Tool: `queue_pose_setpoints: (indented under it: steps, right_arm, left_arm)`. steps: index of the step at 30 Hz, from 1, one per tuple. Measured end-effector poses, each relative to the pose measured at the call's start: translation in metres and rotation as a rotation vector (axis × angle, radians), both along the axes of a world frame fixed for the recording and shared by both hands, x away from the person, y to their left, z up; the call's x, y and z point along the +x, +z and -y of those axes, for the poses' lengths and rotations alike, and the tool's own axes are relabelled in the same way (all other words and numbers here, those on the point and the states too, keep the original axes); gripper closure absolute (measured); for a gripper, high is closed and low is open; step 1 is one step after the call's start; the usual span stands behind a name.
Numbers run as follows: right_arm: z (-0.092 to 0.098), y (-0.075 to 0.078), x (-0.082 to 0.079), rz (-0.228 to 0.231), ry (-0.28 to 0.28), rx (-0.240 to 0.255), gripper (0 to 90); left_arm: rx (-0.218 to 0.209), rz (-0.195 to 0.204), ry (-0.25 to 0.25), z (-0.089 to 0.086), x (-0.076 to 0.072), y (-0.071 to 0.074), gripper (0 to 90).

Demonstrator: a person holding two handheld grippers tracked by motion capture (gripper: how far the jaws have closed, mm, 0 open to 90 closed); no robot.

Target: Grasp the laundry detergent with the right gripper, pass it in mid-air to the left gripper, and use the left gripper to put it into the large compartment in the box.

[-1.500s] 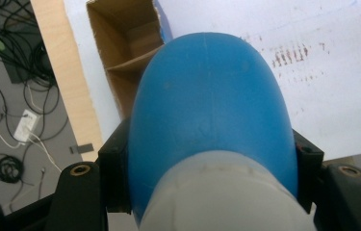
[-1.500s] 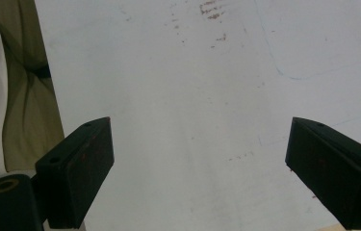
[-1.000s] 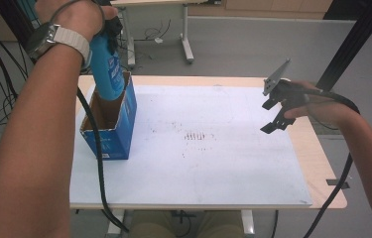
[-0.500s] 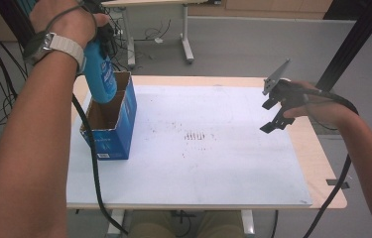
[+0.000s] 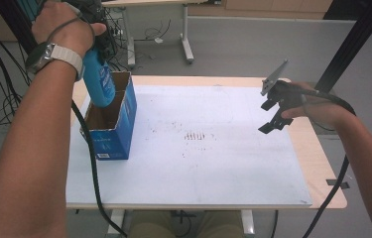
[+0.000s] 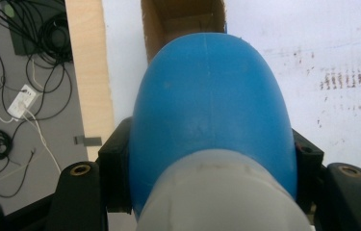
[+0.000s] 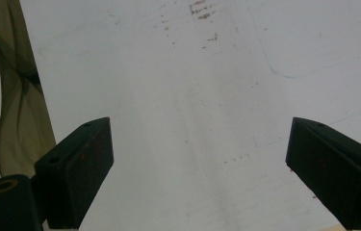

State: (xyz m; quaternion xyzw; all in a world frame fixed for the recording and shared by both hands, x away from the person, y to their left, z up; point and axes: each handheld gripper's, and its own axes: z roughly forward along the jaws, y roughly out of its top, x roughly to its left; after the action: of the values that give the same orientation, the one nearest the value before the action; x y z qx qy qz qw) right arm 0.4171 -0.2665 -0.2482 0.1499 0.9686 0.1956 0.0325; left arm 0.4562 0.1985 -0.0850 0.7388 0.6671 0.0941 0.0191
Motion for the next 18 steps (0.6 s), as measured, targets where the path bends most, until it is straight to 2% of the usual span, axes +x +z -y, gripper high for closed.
queue_pose_setpoints:
  steps: [18]
  right_arm:
    - [-0.002, -0.004, -0.001, -0.004, -0.013, 0.004, 9.4]
  left_arm:
    - [-0.012, 0.003, -0.001, -0.009, 0.002, -0.024, 37.7]
